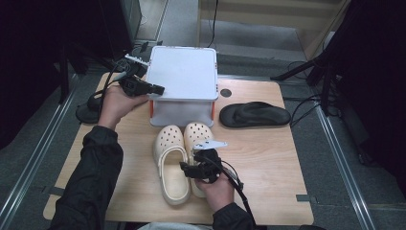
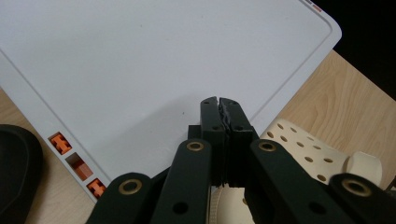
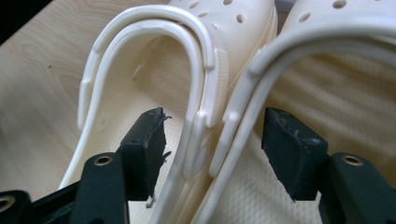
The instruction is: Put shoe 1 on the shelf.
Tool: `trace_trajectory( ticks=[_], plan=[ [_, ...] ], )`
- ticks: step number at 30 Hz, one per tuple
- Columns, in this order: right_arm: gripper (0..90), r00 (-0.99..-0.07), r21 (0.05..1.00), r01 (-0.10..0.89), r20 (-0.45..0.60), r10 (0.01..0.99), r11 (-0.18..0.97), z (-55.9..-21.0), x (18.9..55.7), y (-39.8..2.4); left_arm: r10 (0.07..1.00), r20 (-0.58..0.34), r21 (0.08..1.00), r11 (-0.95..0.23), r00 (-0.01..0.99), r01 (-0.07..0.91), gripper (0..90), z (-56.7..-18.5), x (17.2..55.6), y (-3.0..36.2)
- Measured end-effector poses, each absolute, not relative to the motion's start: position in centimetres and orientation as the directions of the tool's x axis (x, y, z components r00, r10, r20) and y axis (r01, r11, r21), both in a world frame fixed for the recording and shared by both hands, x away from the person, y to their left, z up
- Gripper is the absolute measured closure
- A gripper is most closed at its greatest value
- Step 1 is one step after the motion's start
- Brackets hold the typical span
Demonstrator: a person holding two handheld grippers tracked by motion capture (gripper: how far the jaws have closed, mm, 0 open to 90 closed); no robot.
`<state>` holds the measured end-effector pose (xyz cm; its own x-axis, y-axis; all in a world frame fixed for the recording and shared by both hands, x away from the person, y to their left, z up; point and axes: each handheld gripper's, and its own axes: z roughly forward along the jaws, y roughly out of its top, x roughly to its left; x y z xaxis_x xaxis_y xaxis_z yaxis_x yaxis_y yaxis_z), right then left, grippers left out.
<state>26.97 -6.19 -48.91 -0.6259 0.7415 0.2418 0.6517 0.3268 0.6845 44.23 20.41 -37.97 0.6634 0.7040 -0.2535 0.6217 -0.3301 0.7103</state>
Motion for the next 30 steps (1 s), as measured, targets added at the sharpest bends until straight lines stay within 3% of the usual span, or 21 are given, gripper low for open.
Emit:
trace_trajectory(
  ticks=[12,24,30],
  plan=[
    [51.2,-0.58,0.684,0.654,0.179,0.795,0.323,-49.1,27.9,-4.7,0.696,-0.26,0.709,-0.332,0.669,0.622,89.9,-38.0,44.1,20.5],
    [64.4,-0.507,0.654,0.718,0.256,0.823,0.238,-48.8,28.2,-5.5,0.701,-0.243,0.709,-0.344,0.671,0.616,89.9,-37.9,44.0,20.6],
    [66.1,-0.48,0.682,0.705,0.261,0.838,0.192,-48.4,28.2,-6.2,0.705,-0.234,0.711,-0.346,0.669,0.613,89.9,-37.9,44.0,20.5]
  ],
)
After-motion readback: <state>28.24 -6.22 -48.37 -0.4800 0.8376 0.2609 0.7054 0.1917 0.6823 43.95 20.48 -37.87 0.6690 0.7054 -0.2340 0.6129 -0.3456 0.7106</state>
